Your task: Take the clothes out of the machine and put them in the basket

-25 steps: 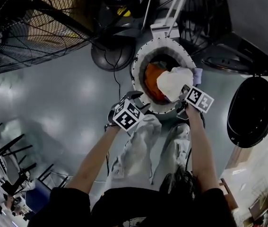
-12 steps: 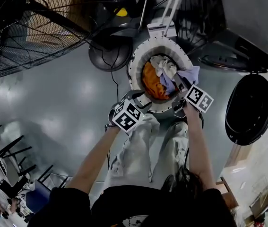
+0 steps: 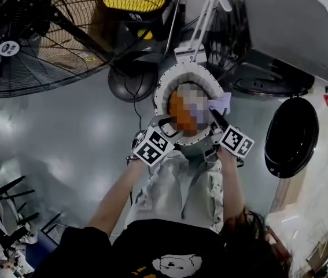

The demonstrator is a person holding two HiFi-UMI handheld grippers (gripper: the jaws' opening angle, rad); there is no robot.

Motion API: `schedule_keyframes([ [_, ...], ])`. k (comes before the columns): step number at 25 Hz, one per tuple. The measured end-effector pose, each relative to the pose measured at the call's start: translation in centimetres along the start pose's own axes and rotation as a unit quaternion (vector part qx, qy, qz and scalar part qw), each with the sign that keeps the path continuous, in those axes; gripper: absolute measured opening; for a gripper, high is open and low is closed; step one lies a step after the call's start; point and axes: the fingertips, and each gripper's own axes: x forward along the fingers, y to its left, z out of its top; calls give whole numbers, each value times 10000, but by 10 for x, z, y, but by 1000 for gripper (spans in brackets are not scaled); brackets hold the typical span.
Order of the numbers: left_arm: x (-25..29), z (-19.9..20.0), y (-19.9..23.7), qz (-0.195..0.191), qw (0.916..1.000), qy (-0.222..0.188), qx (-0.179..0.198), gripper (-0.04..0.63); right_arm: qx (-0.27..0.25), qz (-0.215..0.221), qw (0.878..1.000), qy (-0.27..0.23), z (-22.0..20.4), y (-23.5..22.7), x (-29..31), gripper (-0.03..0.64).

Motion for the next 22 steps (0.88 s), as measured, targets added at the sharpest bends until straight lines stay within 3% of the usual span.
schedule_keyframes([
  [9, -59, 48, -36, -118, 9992, -371, 52, 199, -553, 473, 9974, 6, 5, 93, -78, 198],
  [16, -91, 59, -61, -219, 9985, -490, 94, 197, -1178, 501, 9918, -22, 7, 145, -123, 187],
  [22, -113, 71, -68, -114, 9982, -590, -69, 196, -1068, 717, 9914, -250, 23, 167, -154, 161],
])
